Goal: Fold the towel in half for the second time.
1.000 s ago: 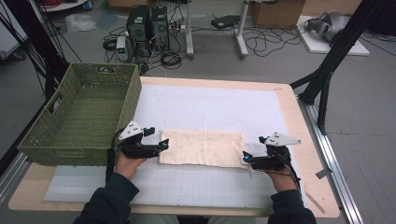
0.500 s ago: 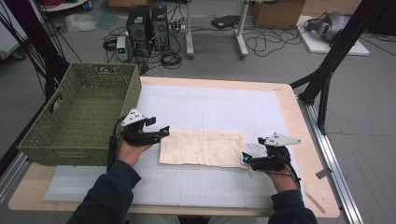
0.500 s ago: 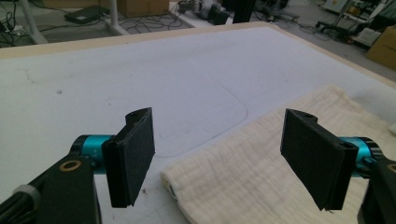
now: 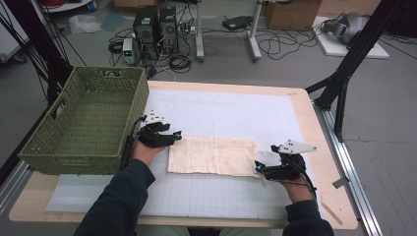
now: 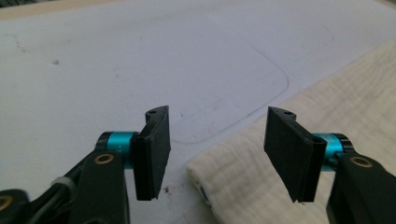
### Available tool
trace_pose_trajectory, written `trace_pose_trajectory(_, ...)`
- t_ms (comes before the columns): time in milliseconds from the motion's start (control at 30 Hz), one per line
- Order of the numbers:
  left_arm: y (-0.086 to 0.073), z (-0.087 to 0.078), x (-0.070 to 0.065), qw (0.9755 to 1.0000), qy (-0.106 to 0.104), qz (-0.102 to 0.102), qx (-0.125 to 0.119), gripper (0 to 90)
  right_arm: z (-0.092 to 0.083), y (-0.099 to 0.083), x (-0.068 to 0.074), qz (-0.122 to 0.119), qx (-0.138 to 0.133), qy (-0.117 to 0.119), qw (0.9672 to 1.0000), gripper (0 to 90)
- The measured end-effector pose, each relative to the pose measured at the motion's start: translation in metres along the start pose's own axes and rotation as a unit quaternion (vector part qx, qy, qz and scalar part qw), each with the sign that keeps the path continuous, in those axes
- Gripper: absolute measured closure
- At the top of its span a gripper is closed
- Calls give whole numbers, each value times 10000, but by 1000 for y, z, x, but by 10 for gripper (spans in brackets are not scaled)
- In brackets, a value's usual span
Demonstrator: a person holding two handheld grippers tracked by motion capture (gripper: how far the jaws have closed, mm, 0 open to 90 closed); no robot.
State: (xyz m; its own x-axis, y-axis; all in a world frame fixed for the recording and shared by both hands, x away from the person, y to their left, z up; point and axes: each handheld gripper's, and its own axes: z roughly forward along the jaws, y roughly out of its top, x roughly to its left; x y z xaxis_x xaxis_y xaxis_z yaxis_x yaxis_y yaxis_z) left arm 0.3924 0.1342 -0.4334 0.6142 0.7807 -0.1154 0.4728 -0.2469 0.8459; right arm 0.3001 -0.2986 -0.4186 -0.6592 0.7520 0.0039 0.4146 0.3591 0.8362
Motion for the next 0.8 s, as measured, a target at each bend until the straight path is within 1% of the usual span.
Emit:
trace_pose_trajectory(33,-1,2,1,10000,25,14,64,443,0,0,0,-6,15,-4,10000,118)
trace_pose_trajectory(67,-3,5,3,9999,3,-62,112,452,0,0,0,2,9,-4,10000,118)
trace_pose_trajectory(100,-3,5,3,9999,3,-62,112,467,0,0,0,9,20,0,10000,118)
trace_pose_trajectory(133,-4,6,4,9998,23,-65,184,477,0,0,0,20,20,2,10000,118)
trace_pose_trajectory(200,-6,8,4,9996,27,-27,296,512,0,0,0,1,11,1,10000,118)
trace_pose_trajectory(267,-7,10,5,9989,-10,46,459,526,1,0,0,-4,16,-2,10000,118)
trace_pose_trajectory(333,-8,12,4,9985,-34,56,541,557,1,0,1,29,41,10,10000,118)
trace_pose_trajectory(367,-9,13,3,9984,-39,42,569,566,1,0,0,8,35,15,10000,118)
trace_pose_trajectory(400,-9,13,3,9984,-39,42,569,585,1,0,0,11,37,13,10000,119)
trace_pose_trajectory(433,-9,13,1,9980,-9,134,613,595,1,0,0,14,39,4,10000,118)
trace_pose_trajectory(500,-9,13,0,9979,-27,149,627,646,1,0,0,31,41,-1,10000,118)
trace_pose_trajectory(533,-9,13,0,9978,-19,189,641,662,1,0,0,20,51,-3,10000,119)
trace_pose_trajectory(567,-9,13,0,9976,-54,210,659,690,2,0,0,29,55,-7,10000,118)
trace_pose_trajectory(633,-9,13,-2,9974,-125,258,659,775,2,0,0,42,70,-8,10000,118)
trace_pose_trajectory(667,-9,13,-3,9972,-112,306,671,808,3,0,0,27,75,-21,10000,118)
trace_pose_trajectory(733,-8,13,-4,9972,-124,330,654,827,4,0,-1,60,73,-46,9999,119)
trace_pose_trajectory(800,-7,11,-4,9978,-146,314,573,832,6,2,-5,155,84,-67,9998,120)
